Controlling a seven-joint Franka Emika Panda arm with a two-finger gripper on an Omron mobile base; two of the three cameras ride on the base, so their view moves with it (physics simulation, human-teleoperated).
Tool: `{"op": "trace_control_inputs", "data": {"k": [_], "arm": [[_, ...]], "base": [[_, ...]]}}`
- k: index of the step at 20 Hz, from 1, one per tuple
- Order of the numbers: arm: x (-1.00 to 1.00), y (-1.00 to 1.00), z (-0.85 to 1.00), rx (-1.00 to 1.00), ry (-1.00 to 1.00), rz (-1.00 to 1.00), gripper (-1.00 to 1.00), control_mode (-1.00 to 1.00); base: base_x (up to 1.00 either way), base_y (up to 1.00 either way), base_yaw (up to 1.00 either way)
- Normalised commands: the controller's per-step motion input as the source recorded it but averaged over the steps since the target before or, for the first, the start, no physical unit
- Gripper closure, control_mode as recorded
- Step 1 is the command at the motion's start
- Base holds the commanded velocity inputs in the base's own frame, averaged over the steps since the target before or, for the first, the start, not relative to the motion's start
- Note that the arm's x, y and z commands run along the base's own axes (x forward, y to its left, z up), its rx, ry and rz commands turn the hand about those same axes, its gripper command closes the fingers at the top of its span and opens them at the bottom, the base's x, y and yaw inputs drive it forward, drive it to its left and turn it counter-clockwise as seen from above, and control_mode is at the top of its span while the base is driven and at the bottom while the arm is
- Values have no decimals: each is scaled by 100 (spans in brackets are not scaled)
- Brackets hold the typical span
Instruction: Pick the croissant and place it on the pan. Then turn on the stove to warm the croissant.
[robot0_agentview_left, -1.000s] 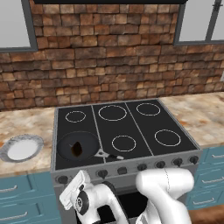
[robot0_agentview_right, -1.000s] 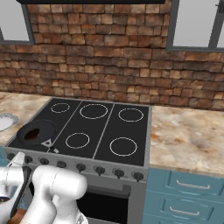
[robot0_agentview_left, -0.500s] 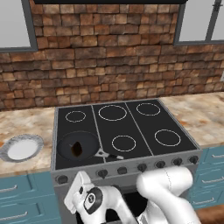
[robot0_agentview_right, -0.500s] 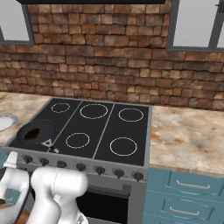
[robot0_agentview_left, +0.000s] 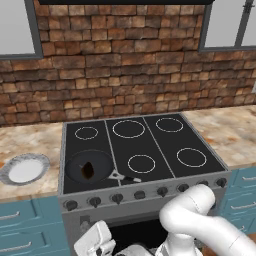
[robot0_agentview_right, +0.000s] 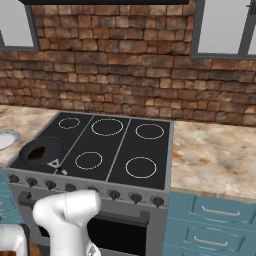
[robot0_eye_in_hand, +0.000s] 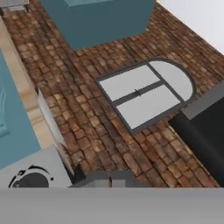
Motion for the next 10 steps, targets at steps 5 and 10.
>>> {"op": "trace_control_inputs", "data": {"k": [5, 10], "arm": [[-100, -3, 28, 11, -29, -11, 100, -100], [-100, -13, 37, 15, -25, -14, 100, -100]], "base": [[0, 0, 0], [0, 0, 0]]}}
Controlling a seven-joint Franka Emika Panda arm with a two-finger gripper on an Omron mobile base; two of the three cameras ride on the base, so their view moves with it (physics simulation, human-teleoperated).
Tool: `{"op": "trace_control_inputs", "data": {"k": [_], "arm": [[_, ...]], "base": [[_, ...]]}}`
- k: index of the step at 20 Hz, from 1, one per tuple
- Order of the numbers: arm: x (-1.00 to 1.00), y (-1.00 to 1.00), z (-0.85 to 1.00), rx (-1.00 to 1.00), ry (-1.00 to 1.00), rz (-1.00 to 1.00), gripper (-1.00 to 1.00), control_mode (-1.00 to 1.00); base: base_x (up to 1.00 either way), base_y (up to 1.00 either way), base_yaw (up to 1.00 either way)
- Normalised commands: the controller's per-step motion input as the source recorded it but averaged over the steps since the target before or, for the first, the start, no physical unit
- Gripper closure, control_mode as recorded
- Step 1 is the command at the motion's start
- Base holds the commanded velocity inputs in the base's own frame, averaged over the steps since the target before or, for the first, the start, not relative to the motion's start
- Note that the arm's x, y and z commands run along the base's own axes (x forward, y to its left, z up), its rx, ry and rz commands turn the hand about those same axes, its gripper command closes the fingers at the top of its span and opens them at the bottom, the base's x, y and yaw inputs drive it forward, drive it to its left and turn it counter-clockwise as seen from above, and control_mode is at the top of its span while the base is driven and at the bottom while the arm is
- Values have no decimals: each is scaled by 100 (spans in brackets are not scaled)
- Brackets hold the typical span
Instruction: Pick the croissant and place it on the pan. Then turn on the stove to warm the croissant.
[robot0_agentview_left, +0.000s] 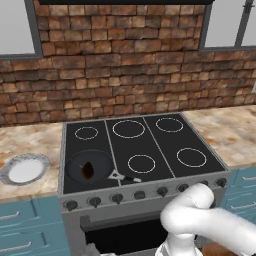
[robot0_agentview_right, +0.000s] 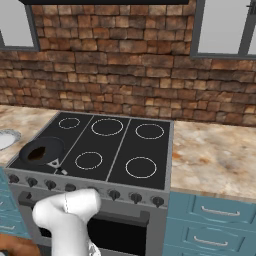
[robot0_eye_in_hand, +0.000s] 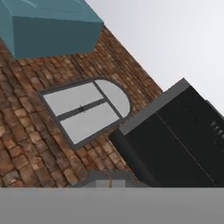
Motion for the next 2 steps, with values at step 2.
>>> {"op": "trace_control_inputs", "data": {"k": [2], "arm": [[-28, -9, 2, 7, -3, -7, 100, -100]], "base": [[0, 0, 0]]}}
